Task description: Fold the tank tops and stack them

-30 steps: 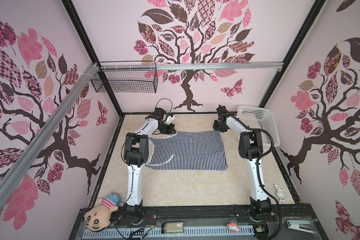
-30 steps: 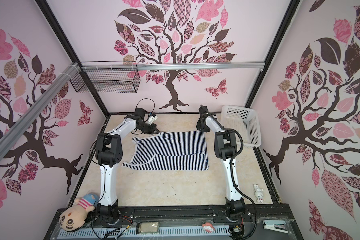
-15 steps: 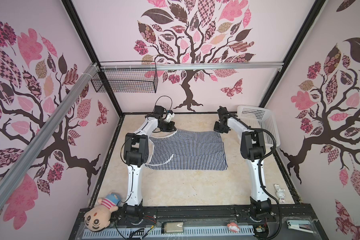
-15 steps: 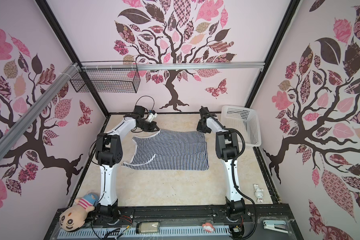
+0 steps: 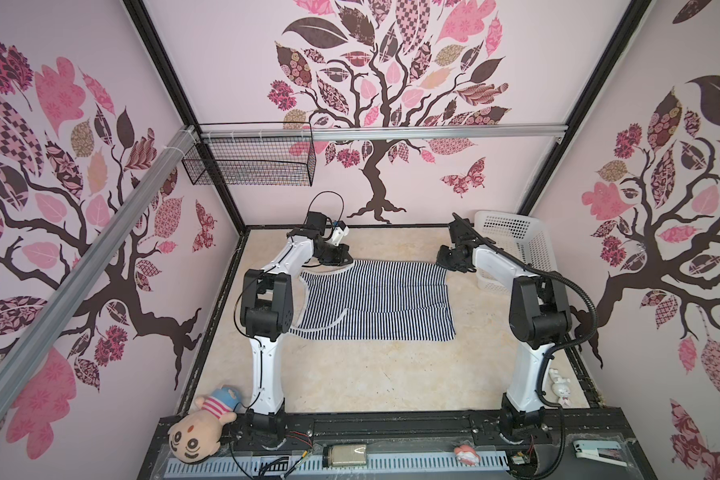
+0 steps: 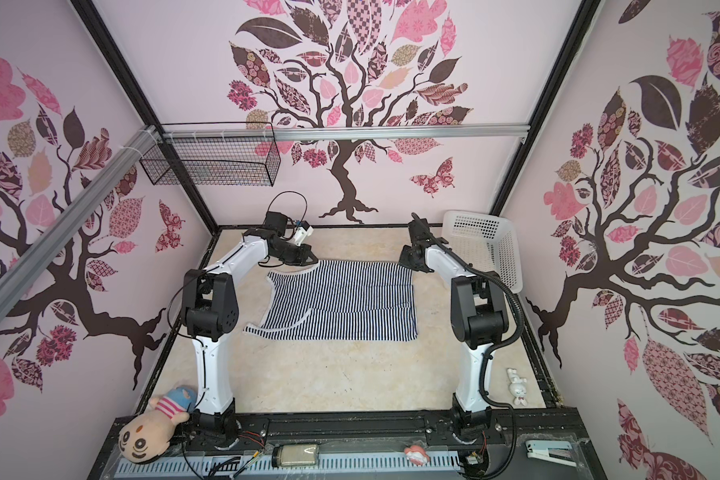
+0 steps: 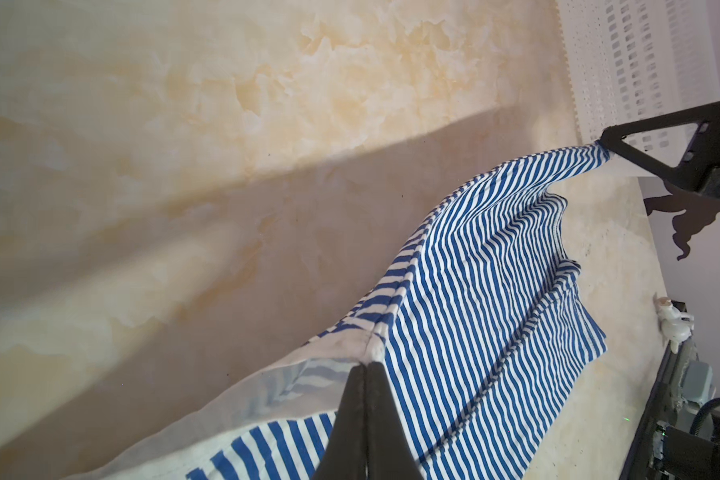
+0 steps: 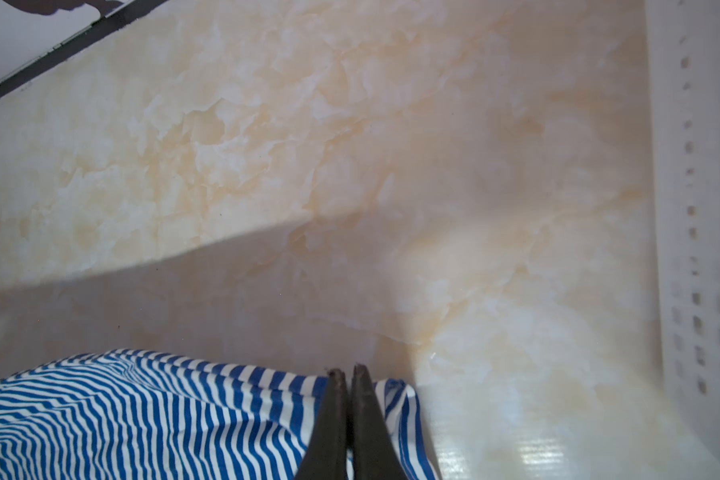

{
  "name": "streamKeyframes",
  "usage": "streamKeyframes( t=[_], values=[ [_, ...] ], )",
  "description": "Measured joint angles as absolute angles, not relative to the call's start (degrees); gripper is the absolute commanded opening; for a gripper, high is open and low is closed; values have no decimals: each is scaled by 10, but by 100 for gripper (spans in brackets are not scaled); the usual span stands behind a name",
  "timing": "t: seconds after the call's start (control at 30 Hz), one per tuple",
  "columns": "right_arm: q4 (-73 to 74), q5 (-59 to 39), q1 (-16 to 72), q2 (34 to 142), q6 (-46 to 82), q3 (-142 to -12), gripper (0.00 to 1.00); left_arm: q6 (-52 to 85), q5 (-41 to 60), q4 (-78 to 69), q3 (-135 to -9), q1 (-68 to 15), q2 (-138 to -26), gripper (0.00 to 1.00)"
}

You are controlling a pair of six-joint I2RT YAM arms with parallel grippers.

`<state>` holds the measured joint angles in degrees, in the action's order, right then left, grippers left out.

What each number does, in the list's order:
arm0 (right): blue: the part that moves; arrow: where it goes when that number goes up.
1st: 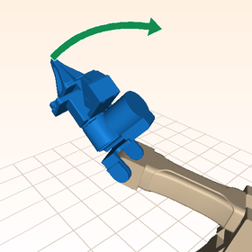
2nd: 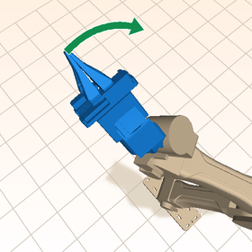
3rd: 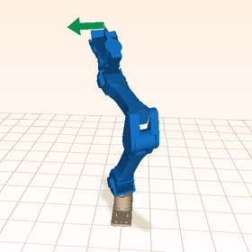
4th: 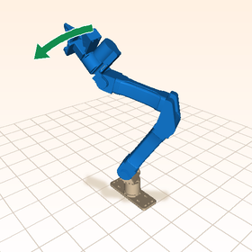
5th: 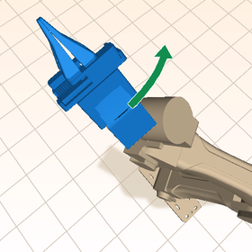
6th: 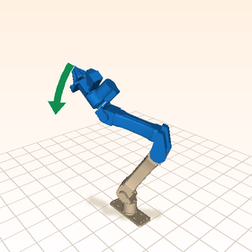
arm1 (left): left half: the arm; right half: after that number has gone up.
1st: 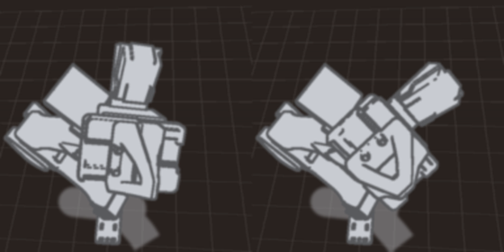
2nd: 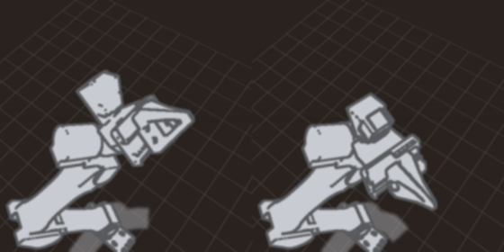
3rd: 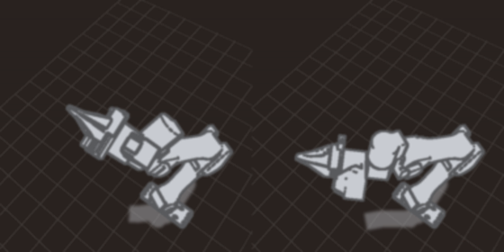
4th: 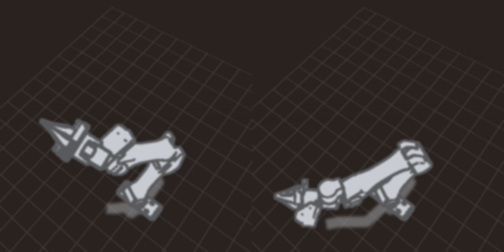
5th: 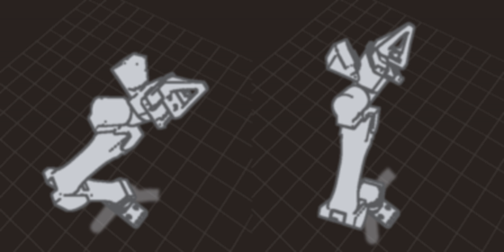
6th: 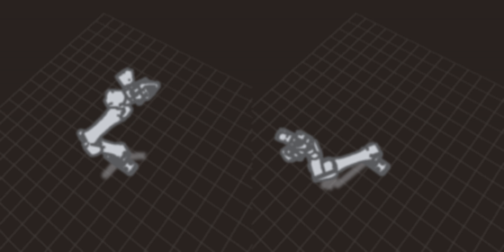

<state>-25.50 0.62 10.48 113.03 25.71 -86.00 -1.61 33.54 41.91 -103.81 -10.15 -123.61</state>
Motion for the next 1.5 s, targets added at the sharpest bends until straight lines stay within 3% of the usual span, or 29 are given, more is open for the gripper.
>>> streamKeyframes(
  t=[0.83,1.5],
  values=[
    [-205,-15,107,968,270,-634,9,-40,342,362,-834,-80,-1132,0],
    [-180,-26,107,962,270,-577,10,-65,336,363,-791,-82,-1120,0]
  ],
)
